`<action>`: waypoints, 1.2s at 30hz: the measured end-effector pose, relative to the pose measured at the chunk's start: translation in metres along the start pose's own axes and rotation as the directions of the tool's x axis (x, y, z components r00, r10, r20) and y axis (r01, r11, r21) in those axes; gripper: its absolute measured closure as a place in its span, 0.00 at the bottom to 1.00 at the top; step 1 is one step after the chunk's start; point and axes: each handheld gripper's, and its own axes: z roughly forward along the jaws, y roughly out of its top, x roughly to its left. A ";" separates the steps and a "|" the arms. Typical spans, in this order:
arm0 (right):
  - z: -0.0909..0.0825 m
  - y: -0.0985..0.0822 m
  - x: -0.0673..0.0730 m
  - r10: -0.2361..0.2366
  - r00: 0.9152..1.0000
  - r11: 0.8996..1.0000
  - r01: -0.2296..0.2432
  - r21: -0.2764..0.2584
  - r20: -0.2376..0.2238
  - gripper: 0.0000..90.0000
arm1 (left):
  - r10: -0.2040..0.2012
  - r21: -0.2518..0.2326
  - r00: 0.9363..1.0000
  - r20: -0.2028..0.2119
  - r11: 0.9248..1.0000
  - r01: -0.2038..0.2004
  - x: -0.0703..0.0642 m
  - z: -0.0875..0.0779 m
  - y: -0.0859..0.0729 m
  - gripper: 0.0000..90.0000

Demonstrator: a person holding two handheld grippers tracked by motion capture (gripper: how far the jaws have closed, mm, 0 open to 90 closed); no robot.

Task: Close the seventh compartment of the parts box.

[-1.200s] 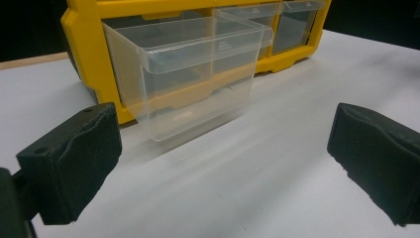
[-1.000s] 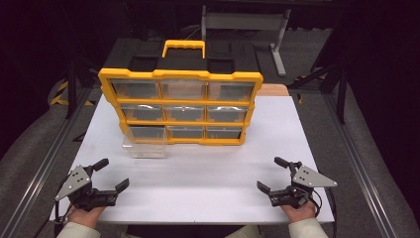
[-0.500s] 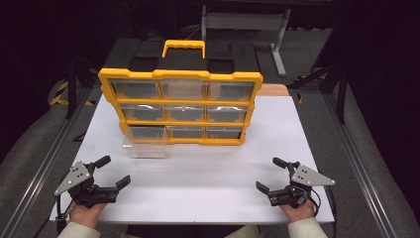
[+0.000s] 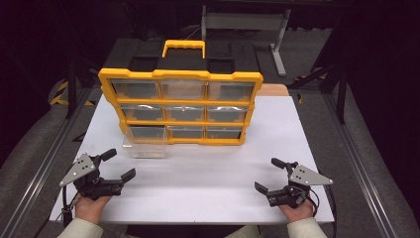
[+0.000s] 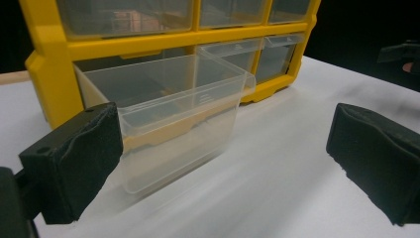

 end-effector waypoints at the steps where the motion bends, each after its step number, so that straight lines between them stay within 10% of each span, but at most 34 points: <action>1: 0.000 0.000 0.000 0.001 1.000 1.000 -0.001 0.000 0.000 0.00 | -0.001 -0.001 1.000 0.007 1.000 0.001 0.000 0.001 0.001 0.02; 10: 0.001 0.000 0.000 -0.001 1.000 1.000 0.001 0.008 -0.004 0.00 | -0.004 0.000 0.999 0.043 1.000 0.004 -0.001 0.004 0.014 0.15; 23: 0.001 0.000 0.000 -0.001 1.000 1.000 0.001 0.012 -0.011 0.00 | 0.010 0.049 0.990 0.141 0.999 -0.017 -0.005 0.003 0.027 0.98; 36: 0.002 -0.001 0.000 0.003 1.000 1.000 -0.003 0.012 -0.013 0.00 | 0.015 0.132 0.984 0.176 0.991 -0.039 -0.003 0.018 0.030 0.99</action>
